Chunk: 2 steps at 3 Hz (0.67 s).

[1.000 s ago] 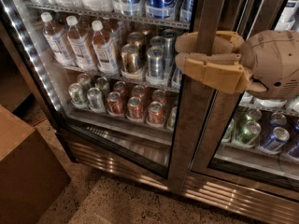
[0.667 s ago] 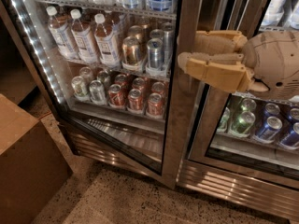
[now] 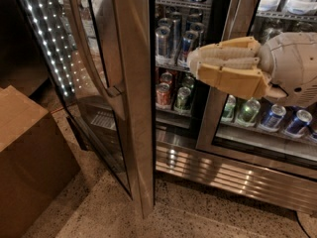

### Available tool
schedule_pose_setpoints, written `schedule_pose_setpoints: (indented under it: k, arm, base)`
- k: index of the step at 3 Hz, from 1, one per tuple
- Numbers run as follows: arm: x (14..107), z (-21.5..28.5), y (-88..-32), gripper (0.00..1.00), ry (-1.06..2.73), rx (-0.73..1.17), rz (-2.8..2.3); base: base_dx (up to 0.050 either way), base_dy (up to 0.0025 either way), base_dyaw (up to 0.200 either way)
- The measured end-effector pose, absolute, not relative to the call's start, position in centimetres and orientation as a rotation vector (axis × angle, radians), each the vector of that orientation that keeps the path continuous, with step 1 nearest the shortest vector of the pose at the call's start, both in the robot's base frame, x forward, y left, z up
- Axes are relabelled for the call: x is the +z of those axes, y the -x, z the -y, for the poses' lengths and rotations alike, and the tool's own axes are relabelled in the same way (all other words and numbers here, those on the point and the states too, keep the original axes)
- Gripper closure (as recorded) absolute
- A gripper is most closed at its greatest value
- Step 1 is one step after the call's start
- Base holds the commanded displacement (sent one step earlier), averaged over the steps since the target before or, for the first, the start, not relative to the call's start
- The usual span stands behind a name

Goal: Open left fridge door

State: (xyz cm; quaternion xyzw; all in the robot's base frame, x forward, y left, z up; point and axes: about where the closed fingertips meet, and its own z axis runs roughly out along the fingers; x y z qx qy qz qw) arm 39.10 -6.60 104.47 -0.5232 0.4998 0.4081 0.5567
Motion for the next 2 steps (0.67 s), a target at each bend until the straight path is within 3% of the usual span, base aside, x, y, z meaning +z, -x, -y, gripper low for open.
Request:
schedule_pose_setpoints:
  k: [2]
  arm:
    - [104.47,6.60,-39.10,1.00,1.235,0.963,-1.180]
  base:
    - [-0.050,0.00013,-0.001]
